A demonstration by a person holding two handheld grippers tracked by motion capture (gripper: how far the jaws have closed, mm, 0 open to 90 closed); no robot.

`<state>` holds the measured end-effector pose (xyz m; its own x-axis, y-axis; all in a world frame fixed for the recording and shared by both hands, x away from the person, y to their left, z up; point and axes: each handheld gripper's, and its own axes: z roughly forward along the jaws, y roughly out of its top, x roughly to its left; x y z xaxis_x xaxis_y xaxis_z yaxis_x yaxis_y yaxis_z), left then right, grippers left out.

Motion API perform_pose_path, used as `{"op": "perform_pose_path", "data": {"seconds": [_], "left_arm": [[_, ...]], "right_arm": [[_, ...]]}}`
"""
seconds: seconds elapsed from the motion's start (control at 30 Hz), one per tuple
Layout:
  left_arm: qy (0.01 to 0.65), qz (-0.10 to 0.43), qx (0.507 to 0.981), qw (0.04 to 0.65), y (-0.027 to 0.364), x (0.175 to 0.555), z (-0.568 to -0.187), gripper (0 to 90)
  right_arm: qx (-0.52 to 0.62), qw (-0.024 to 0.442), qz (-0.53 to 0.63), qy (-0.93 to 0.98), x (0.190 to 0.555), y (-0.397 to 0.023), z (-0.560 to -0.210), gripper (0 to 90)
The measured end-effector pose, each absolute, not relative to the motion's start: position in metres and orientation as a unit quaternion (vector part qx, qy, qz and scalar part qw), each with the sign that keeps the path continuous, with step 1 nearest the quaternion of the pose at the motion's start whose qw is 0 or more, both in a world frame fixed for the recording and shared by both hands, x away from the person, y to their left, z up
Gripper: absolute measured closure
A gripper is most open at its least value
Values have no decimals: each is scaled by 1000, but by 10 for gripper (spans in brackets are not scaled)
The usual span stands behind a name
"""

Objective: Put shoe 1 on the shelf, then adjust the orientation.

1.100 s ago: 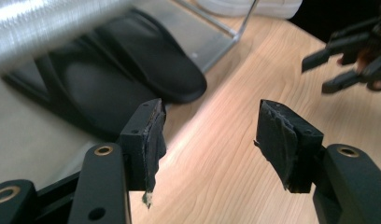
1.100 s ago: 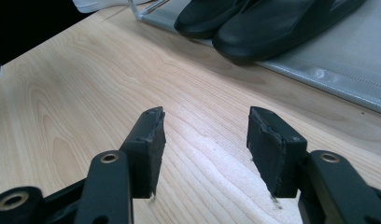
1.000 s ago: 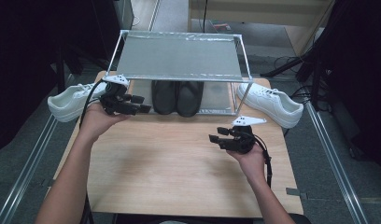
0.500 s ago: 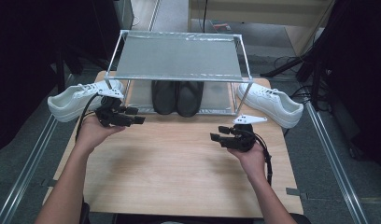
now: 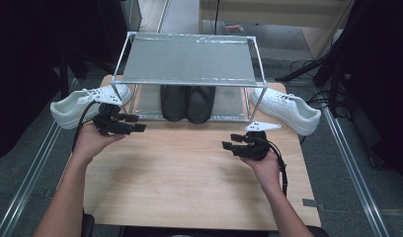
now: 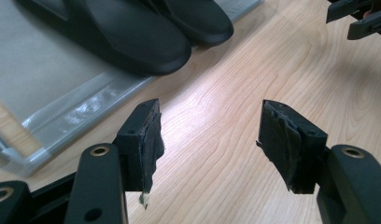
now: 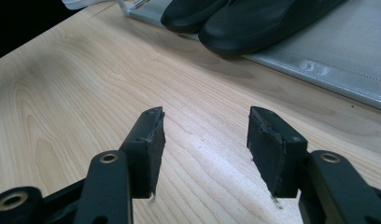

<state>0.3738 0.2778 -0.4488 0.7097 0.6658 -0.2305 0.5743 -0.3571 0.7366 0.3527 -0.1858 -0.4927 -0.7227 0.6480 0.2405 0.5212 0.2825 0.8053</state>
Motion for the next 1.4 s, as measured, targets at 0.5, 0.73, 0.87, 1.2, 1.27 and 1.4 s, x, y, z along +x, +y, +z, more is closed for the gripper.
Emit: {"op": "perform_pose_path", "data": {"seconds": [0.5,0.73,0.87,1.2,1.27,1.4], "left_arm": [[415,70,802,424,315,376,-459,397],[436,79,790,424,336,374,-465,399],[446,86,782,426,347,373,-467,398],[473,106,771,412,377,389,-462,411],[485,105,761,417,386,395,-460,406],[498,123,749,418,400,402,-458,404]], "right_arm": [[361,62,468,804,353,-181,-496,476],[358,59,465,808,353,-178,-497,477],[357,57,463,809,353,-176,-497,477],[347,57,459,816,353,-168,-497,477],[346,59,456,818,354,-167,-497,476],[345,59,454,819,355,-166,-498,472]]}}
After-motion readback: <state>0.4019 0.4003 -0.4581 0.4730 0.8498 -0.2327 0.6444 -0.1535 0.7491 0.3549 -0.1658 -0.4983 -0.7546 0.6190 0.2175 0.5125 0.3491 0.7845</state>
